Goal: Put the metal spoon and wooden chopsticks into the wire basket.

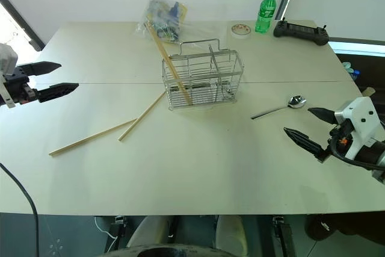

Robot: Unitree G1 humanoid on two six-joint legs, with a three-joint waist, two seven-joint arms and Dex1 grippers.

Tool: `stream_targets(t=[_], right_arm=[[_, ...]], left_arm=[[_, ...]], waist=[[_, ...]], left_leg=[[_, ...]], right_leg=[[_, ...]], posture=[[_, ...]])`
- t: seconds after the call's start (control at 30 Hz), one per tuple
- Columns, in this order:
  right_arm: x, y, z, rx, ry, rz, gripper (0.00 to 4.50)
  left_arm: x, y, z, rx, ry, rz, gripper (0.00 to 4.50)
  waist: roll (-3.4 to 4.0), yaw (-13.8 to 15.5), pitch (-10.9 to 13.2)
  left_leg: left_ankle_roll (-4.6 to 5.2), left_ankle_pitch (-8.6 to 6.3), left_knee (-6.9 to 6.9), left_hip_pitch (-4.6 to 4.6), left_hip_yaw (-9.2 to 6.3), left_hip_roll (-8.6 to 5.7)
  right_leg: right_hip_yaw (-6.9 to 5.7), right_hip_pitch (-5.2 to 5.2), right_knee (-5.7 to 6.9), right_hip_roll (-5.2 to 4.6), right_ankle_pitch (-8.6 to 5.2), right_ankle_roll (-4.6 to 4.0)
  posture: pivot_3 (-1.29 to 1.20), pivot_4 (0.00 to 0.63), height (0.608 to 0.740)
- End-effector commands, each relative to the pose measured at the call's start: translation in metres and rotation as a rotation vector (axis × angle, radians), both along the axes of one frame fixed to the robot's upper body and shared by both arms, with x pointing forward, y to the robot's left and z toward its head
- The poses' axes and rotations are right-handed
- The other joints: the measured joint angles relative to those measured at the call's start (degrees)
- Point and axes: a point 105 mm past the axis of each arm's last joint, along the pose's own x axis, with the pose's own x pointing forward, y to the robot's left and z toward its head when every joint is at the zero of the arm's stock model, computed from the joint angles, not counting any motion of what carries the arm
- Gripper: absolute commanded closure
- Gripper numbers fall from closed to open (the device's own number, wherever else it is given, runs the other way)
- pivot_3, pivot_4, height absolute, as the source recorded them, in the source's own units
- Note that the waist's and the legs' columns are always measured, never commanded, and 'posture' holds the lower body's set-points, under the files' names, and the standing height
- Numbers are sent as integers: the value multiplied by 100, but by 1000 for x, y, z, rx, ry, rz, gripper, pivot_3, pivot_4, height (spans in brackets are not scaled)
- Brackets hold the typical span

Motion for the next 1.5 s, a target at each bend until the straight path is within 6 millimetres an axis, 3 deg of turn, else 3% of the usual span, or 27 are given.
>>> stream_targets(t=[0.03, 0.2, 0.43, 0.63, 0.8, 1.03, 1.3, 1.5], right_arm=[[2, -1, 10, -28, -43, 4, 0], [7, -4, 10, -38, -46, 7, 0], [28, -10, 27, -152, -62, 74, 0], [55, -9, 27, -344, -10, 249, 0], [84, -9, 25, -480, 32, 361, 0], [108, -9, 3, -664, 121, 499, 0], [130, 1, -7, -734, 185, 553, 0], [142, 1, -10, -748, 233, 499, 0]], left_arm=[[-2, 2, 18, 25, -43, 12, 45], [-5, -14, 18, 25, -35, -43, 45], [-30, -88, 18, 28, -5, -338, 45], [-71, -147, 8, 76, 130, -698, 45], [-71, -181, 5, 27, 134, -813, 45], [-64, -203, 3, -29, 85, -833, 45], [-67, -202, 10, -44, 65, -814, 45], [-72, -204, 10, -51, 61, -803, 45]], waist=[[0, 1, 0], [0, 0, 0], [3, -10, 2], [25, -82, 16], [30, -157, 19], [24, -188, 22], [25, -186, 23], [25, -178, 23]], left_leg=[[0, 0, 1, 0, 0, 0], [0, 0, 2, 1, 0, 0], [0, 0, 13, 2, 3, -1], [0, 0, 13, 4, 13, 0], [0, 1, 18, 23, 23, -1], [-3, 3, 9, 25, 25, -7], [-26, 16, 9, 23, 25, -10], [-26, 16, 11, 26, 19, -12]], right_leg=[[0, 0, 0, 0, 0, 0], [0, 1, 2, 0, 0, 0], [2, 9, 0, -2, 2, -3], [3, 10, -1, 1, 1, -9], [6, 30, -5, 0, -2, -2], [9, 23, -3, 7, 15, 10], [15, 21, 1, 8, 15, 10], [20, 21, 13, 11, 16, 8]], posture=[[0, 150, 713], [0, 150, 713], [0, 150, 713], [0, 150, 713], [0, 150, 713], [0, 150, 713], [0, 150, 713], [0, 150, 713]])
